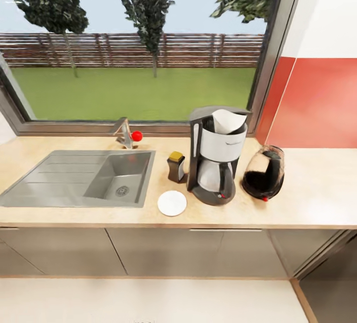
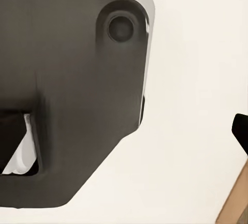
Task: Set up a coffee station on the kitchen countertop: keep the coffee maker on the countertop, move the bottle of coffee from the kitchen shelf to the counter next to the coffee maker, place a paper coffee filter on top of the coffee maker, put the saucer next to the coffee maker with the coffee cup on the saucer, and place the electric kettle next to the coffee maker.
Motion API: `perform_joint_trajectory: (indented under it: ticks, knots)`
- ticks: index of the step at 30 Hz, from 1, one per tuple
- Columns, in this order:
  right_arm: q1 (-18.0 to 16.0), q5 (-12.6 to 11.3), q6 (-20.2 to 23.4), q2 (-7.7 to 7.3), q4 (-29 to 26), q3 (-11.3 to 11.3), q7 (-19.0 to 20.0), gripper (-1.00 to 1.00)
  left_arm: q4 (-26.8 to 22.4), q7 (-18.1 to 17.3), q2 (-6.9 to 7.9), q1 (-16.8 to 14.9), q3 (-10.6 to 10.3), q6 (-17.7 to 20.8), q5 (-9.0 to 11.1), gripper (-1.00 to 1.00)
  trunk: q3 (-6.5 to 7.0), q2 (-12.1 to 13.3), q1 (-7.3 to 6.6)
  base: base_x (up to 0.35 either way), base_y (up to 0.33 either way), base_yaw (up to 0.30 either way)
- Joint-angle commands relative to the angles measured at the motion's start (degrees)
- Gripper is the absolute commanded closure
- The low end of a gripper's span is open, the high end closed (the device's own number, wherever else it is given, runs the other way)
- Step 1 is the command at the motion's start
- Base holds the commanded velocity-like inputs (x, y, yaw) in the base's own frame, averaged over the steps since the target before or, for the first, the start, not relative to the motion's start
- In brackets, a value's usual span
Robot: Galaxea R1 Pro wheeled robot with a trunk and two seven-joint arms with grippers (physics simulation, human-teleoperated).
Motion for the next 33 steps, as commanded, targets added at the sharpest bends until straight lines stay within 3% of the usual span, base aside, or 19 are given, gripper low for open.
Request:
perform_joint_trajectory:
  ticks: [1, 13, 33]
  knots:
    - [0.06, -0.6, 0.32, -0.01, -0.12, 0.48, 0.14, -1.0, -0.04, 0.19, 0.0, -0.02, 0.33, -0.1, -0.61, -1.0, -0.09, -0.1, 0.03, 0.0, 0.27, 0.279]
    - [0.17, -0.6, 0.32, 0.19, -0.2, 0.56, 0.17, -1.0, -0.04, 0.19, 0.43, -0.04, 0.41, 0.14, -0.44, -1.0, 0.31, -0.1, 0.03, 0.0, 0.301, 0.252]
    - [0.17, -0.6, 0.34, 0.26, -0.21, 0.49, 0.17, -1.0, -0.04, 0.19, 0.55, -0.08, 0.41, 0.18, -0.41, -1.0, 1.9, -0.1, 0.03, 0.11, 0.306, 0.128]
